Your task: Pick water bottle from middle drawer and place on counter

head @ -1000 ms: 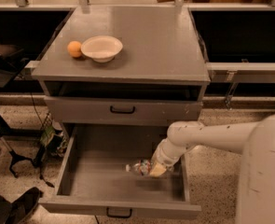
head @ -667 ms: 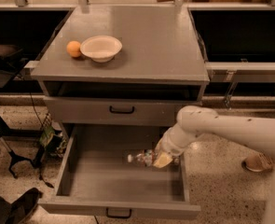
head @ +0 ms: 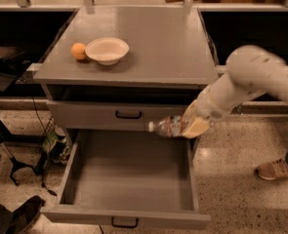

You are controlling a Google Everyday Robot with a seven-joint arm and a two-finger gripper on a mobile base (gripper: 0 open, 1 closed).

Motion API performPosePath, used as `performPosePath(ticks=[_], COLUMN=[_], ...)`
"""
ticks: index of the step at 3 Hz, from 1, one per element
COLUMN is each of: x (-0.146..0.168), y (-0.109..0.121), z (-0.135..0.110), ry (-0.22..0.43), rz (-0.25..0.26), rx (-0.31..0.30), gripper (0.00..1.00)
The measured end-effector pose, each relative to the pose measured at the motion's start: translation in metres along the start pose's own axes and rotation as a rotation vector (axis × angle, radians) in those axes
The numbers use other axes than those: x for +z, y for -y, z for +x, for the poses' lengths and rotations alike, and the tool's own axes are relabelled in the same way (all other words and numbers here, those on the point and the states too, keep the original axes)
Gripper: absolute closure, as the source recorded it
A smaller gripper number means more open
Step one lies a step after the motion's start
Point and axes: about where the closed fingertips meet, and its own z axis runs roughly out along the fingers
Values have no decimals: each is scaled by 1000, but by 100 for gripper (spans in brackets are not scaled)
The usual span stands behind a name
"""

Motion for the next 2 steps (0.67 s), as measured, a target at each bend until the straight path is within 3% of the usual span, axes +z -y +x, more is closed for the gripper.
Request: performPosePath(ticks=[1, 2], x=[-107, -175], y=[22, 42], z=[-28, -64], ry=[-39, -87], rz=[76, 116], rx=[-25, -45], gripper=[100, 100])
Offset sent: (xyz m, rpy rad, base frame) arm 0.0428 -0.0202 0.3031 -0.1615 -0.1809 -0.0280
